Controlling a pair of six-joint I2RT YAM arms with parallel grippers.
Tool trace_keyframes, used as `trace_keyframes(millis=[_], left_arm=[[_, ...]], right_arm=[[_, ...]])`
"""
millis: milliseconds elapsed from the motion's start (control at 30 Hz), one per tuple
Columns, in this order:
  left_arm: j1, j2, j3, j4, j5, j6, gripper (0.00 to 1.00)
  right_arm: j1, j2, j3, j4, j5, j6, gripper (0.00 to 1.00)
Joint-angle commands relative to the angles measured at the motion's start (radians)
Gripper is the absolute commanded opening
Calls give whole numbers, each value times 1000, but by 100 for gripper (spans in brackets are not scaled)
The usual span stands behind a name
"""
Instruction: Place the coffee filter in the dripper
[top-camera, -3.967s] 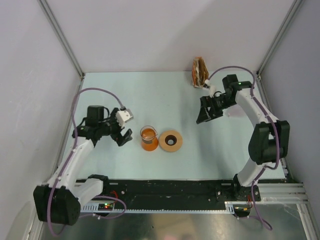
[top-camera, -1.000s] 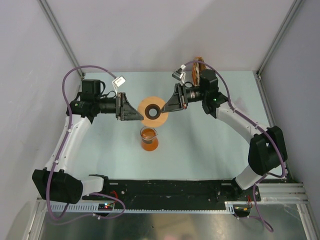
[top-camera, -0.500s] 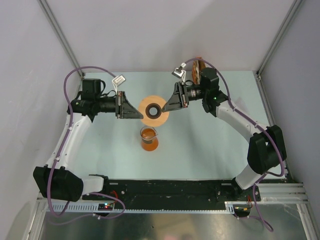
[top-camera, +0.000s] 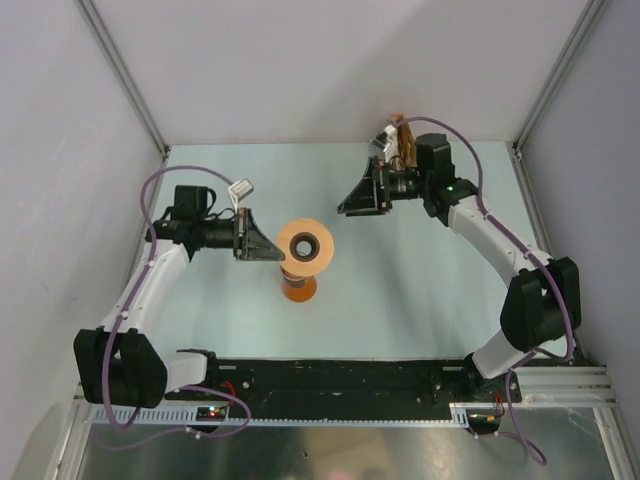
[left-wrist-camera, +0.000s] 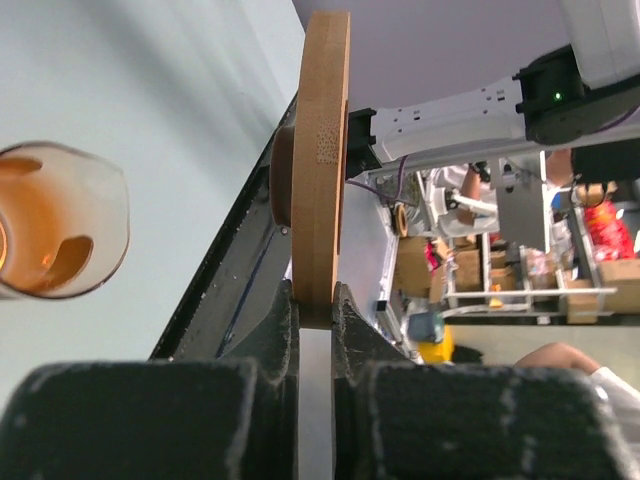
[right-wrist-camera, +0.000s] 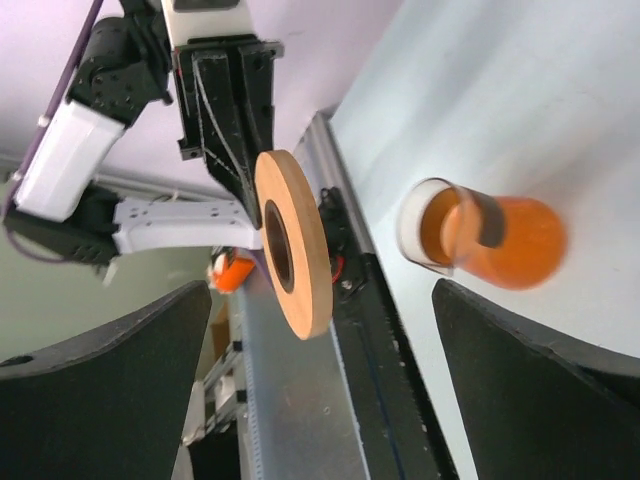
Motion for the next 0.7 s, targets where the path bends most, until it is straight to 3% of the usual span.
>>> trace_keyframes(millis=[0, 300, 667], left_arm=[[59, -37, -76, 30, 94, -34, 0], [86, -65, -204, 102, 124, -60, 0], [155, 114, -172, 110, 123, -13, 0]], right_arm=[[-52, -98, 40, -241, 119, -226, 99], [-105, -198, -24, -345, 167, -372, 100], [-126, -252, -39, -404, 202, -437, 99]])
